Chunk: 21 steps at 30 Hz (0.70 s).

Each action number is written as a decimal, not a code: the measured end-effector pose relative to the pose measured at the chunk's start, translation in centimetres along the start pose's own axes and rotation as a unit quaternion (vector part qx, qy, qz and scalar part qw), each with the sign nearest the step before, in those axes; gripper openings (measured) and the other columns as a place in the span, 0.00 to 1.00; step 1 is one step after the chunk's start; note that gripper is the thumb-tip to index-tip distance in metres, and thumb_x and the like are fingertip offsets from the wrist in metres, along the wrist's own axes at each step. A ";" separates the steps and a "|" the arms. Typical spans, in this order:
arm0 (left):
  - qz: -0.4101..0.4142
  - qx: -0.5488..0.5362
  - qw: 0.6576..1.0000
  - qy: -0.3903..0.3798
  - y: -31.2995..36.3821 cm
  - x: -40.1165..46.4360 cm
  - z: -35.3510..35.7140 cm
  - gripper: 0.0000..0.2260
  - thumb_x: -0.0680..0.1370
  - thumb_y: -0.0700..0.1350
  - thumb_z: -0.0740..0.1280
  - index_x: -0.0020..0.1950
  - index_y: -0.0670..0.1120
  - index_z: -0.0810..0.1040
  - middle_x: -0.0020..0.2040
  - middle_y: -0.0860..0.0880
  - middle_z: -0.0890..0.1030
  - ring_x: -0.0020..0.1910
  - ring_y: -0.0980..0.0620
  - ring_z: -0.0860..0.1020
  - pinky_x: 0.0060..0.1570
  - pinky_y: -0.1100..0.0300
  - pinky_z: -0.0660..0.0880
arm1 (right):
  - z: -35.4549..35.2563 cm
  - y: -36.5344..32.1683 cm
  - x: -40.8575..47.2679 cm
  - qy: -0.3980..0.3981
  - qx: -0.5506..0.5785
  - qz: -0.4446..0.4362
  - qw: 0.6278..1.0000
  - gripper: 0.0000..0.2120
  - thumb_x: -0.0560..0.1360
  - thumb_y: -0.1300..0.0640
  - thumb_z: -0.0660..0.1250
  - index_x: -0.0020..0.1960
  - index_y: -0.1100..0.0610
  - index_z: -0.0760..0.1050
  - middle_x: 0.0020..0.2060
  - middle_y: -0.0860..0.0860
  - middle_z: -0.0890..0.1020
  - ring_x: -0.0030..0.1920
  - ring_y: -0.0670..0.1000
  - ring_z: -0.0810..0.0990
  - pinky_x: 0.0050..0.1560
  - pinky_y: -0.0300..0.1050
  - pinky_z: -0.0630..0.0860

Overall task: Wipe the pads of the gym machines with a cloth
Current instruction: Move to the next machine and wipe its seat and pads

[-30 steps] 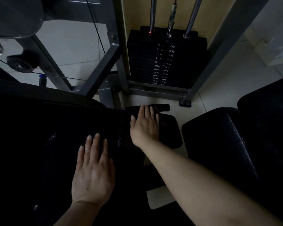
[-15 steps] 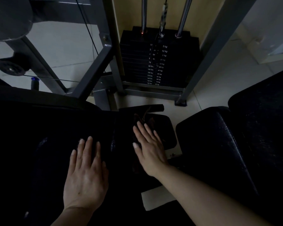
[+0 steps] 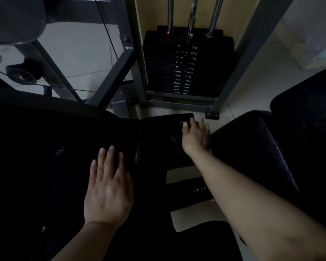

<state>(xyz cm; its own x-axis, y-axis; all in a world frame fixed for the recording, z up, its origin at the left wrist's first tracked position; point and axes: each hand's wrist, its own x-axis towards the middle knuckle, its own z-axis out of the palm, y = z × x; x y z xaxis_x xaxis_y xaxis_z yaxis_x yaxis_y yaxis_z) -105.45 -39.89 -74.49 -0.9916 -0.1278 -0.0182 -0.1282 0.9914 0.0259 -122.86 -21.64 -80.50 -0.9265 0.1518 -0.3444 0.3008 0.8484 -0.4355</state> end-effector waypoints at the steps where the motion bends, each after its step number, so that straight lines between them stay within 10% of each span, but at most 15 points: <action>1: 0.003 -0.008 1.000 0.006 -0.1 -0.1 -0.1 0.26 0.81 0.51 0.46 0.72 0.38 0.65 0.76 0.40 0.59 0.77 0.44 0.50 0.74 0.52 0.44 | 0.3 -0.6 -1.0 -0.002 -0.034 -0.001 0.999 0.25 0.83 0.46 0.46 0.77 0.55 0.55 0.77 0.56 0.52 0.76 0.58 0.50 0.75 0.52 0.46; 14: 0.000 0.073 0.997 -0.004 -4.6 -0.6 -2.2 0.26 0.79 0.50 0.49 0.71 0.35 0.65 0.75 0.39 0.61 0.75 0.42 0.55 0.71 0.45 0.49 | 2.6 -4.9 -15.1 -0.153 0.025 -0.400 0.903 0.35 0.74 0.36 0.45 0.78 0.50 0.50 0.77 0.45 0.44 0.76 0.45 0.38 0.72 0.44 0.32; 21: 0.004 0.067 0.998 -0.014 -4.8 -0.5 -1.6 0.26 0.78 0.49 0.50 0.72 0.36 0.63 0.75 0.40 0.61 0.75 0.44 0.54 0.72 0.50 0.44 | 3.2 -8.2 -9.8 -0.101 0.010 -0.352 0.930 0.25 0.82 0.49 0.49 0.77 0.52 0.52 0.77 0.46 0.49 0.77 0.46 0.45 0.75 0.45 0.40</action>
<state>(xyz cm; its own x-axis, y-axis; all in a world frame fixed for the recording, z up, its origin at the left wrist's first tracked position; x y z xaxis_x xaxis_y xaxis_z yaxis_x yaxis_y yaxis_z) -104.38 -44.68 -72.98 -0.9915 -0.1208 -0.0475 -0.1151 0.9875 -0.1079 -115.54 -31.68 -76.21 -0.8349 -0.5382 -0.1154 -0.3593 0.6916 -0.6266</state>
